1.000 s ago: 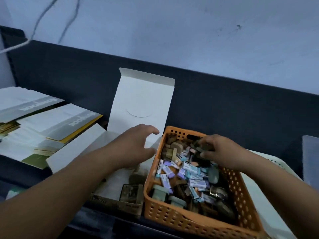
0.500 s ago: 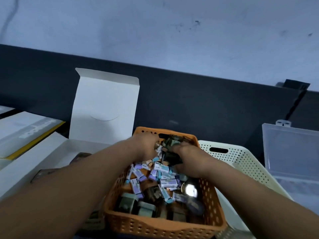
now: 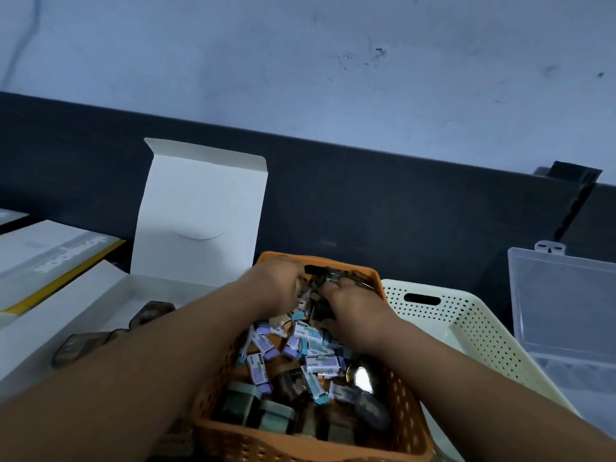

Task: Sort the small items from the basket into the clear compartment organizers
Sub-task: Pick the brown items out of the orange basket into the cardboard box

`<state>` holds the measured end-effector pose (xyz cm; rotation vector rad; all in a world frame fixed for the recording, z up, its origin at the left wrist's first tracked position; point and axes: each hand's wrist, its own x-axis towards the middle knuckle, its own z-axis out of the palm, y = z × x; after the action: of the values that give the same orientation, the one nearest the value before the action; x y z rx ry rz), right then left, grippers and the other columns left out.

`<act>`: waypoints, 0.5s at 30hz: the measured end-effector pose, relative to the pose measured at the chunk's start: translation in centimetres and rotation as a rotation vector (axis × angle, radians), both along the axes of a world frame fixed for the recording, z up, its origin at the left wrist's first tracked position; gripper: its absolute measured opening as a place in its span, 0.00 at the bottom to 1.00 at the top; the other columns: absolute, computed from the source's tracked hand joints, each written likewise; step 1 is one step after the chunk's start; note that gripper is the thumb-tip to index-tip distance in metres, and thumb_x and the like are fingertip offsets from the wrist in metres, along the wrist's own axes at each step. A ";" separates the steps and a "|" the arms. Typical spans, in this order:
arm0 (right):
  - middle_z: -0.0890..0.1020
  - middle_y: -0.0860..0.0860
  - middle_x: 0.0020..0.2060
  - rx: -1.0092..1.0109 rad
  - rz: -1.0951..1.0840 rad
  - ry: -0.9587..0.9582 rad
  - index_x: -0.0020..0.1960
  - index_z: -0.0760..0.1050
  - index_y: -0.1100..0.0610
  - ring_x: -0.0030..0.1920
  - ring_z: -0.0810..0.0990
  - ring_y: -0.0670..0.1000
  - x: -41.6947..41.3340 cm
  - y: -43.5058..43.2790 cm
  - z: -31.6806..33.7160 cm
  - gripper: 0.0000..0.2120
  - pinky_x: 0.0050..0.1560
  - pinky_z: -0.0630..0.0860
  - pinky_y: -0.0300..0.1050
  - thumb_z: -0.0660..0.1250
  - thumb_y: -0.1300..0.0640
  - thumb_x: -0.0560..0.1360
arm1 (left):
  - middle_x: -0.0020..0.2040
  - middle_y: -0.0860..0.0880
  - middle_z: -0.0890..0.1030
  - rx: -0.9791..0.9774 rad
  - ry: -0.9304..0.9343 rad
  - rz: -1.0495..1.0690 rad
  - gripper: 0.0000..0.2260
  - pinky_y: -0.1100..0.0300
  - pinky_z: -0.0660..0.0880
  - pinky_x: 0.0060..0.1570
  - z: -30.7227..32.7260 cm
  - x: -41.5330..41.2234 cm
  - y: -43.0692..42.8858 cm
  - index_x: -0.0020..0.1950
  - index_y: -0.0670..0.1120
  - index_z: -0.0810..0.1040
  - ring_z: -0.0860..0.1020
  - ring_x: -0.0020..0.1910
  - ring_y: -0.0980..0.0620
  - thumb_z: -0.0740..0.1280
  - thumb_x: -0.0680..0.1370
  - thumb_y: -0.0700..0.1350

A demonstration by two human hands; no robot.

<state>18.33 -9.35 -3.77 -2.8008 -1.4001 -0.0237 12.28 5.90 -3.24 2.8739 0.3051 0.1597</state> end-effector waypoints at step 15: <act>0.77 0.51 0.50 0.347 0.434 -0.044 0.57 0.73 0.54 0.48 0.76 0.53 -7.4 8.5 4.0 0.11 0.46 0.74 0.49 0.66 0.52 0.77 | 0.58 0.49 0.71 0.128 -0.110 0.398 0.23 0.60 0.65 0.46 2.0 -16.5 8.9 0.67 0.53 0.72 0.71 0.58 0.49 0.71 0.73 0.48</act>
<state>10.89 -0.86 0.20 -2.1923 -1.7824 -0.2931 -4.19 14.78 -1.21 2.8774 0.8712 0.4205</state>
